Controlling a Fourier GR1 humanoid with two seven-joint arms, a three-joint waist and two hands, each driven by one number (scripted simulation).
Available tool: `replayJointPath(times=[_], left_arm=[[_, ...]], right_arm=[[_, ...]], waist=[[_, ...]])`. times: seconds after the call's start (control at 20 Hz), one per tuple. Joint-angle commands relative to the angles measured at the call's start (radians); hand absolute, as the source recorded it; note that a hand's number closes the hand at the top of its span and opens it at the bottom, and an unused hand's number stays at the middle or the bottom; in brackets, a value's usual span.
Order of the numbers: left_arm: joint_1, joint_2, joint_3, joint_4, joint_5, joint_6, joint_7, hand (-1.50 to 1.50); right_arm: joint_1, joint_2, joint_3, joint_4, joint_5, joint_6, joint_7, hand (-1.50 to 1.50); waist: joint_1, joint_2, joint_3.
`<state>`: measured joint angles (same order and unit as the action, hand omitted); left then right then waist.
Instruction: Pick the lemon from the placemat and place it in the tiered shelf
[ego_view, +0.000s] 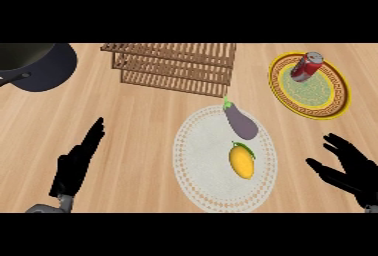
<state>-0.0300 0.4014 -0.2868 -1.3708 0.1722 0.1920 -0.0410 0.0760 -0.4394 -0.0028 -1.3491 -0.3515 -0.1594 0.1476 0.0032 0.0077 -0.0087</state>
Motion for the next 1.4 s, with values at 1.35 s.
replayJointPath(times=[1.35], left_arm=[[-0.022,-0.043,-0.026,0.056,-0.01,-0.081,0.02,0.0]], right_arm=[[-0.391,-0.179,0.238,-0.075,0.091,0.379,0.531,-1.5]], waist=[[0.039,-0.002,0.007]])
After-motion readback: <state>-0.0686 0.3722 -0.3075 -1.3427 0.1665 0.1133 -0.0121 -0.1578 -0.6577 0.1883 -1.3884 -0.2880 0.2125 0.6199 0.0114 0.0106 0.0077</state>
